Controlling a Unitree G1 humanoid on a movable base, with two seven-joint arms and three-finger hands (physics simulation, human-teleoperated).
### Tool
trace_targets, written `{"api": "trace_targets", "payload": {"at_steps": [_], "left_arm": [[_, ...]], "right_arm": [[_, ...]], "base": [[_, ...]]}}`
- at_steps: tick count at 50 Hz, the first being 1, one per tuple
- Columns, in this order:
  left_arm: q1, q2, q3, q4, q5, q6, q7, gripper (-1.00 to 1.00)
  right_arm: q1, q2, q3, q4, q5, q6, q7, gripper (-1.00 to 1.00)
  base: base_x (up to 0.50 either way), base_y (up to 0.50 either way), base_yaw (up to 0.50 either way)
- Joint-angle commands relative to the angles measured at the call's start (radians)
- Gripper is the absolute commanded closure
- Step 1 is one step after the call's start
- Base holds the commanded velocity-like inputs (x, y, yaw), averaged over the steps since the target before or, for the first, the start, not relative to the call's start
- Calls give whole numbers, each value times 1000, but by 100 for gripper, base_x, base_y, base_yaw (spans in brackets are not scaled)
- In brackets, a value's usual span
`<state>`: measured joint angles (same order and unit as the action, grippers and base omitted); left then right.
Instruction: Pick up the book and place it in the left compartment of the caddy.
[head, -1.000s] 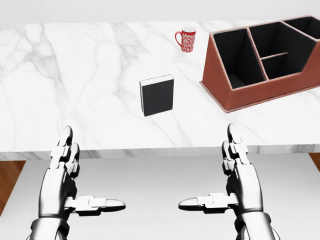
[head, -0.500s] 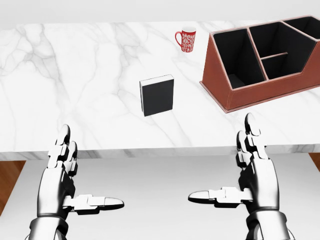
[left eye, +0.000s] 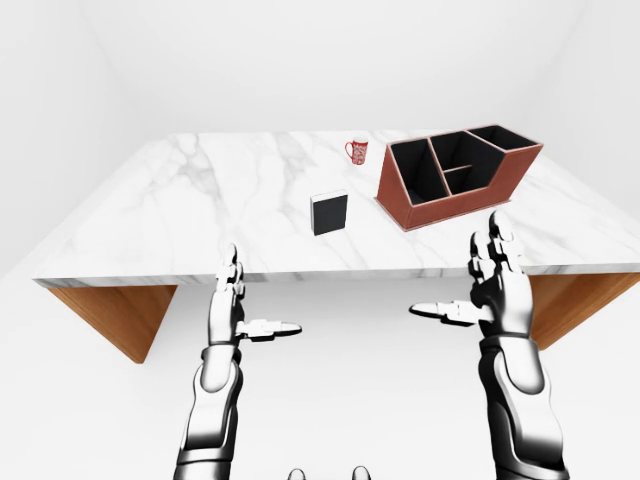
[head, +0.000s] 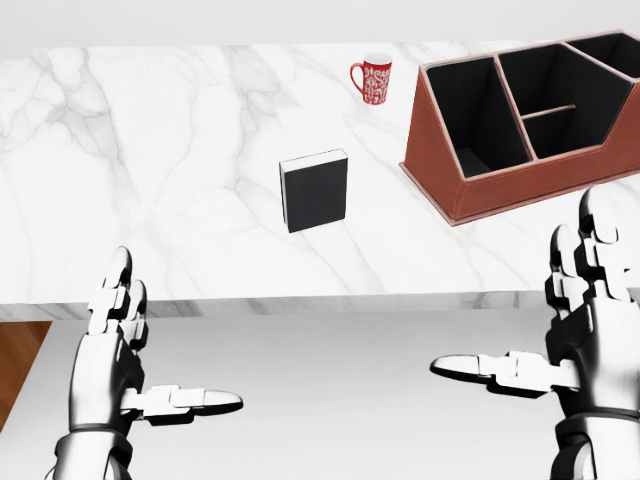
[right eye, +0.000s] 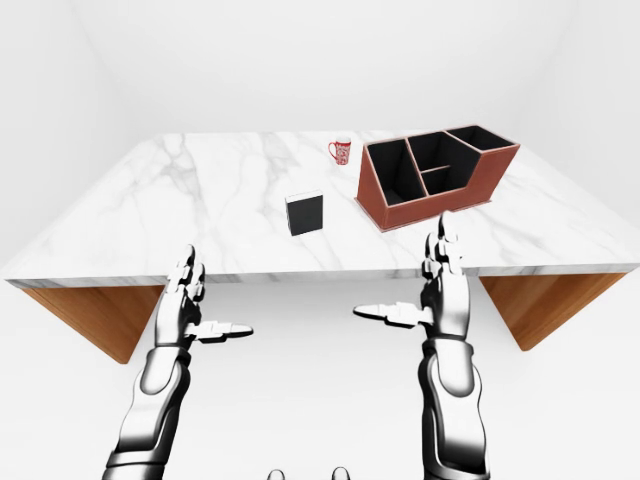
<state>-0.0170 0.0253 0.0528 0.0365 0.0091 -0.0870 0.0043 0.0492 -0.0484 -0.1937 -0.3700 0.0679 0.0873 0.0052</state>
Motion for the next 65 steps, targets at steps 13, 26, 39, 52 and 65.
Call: {"api": "trace_targets", "payload": {"at_steps": [13, 26, 39, 52, 65], "left_arm": [[11, -1, -4, -31, 17, 6, 13, -100], [14, -4, -3, -40, 9, 15, 11, -100], [4, -3, 6, -3, -15, 0, 8, -100], [-20, 3, 2, 72, 1, 0, 9, -100], [-5, -2, -5, 31, 13, 0, 17, -100]], "right_arm": [[-31, -59, -218, -149, 205, 0, -12, -100], [-63, -117, -312, -133, 284, 0, -31, -100], [-69, -183, -403, -51, 323, 0, -26, -100], [-46, -250, -557, 53, 466, 0, -7, -100], [-23, -297, -628, 130, 496, 0, 26, -100]], "base": [[0, 0, 0], [0, 0, 0], [0, 0, 0], [0, 0, 0], [0, 0, 0]]}}
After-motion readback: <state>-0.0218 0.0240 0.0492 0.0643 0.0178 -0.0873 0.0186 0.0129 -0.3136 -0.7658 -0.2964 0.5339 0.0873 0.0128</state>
